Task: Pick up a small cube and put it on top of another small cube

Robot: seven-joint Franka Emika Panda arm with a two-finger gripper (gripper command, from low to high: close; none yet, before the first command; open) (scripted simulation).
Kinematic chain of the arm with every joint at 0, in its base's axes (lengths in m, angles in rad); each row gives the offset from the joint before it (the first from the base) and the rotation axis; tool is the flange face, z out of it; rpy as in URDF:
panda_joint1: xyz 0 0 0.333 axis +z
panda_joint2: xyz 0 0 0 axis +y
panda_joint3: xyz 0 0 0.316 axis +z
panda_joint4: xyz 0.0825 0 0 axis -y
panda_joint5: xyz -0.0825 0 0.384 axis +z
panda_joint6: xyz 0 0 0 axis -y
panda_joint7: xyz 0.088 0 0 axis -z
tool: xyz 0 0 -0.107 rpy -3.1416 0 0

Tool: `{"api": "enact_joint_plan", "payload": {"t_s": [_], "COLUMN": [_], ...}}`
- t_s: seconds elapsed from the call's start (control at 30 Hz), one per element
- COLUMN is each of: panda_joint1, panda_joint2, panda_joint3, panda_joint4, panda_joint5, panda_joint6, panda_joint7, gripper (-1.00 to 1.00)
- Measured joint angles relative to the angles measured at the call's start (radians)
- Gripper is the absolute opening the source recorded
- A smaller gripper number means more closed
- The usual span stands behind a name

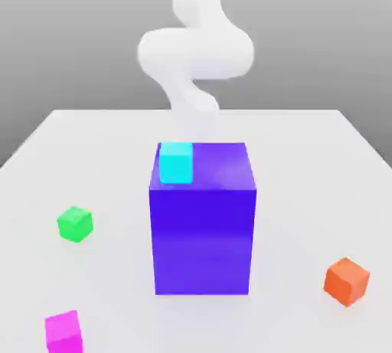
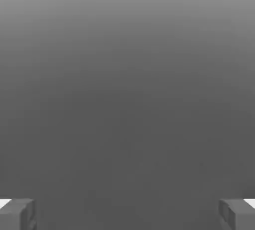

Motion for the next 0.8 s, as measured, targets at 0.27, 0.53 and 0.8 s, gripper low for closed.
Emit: {"api": "enact_joint_plan", "payload": {"t_s": [0.27,0.53,0.8], "panda_joint1": [-0.103,-0.181,-0.246], "panda_joint2": [0.296,0.586,0.877], "panda_joint3": [0.002,-0.019,-0.054], "panda_joint4": [-0.006,-0.012,-0.018], "panda_joint5": [0.002,-0.003,0.017], "panda_joint6": [0.094,0.188,0.280], "panda_joint7": [0.206,0.412,0.600], "gripper": [0.00,0.00,0.00]}}
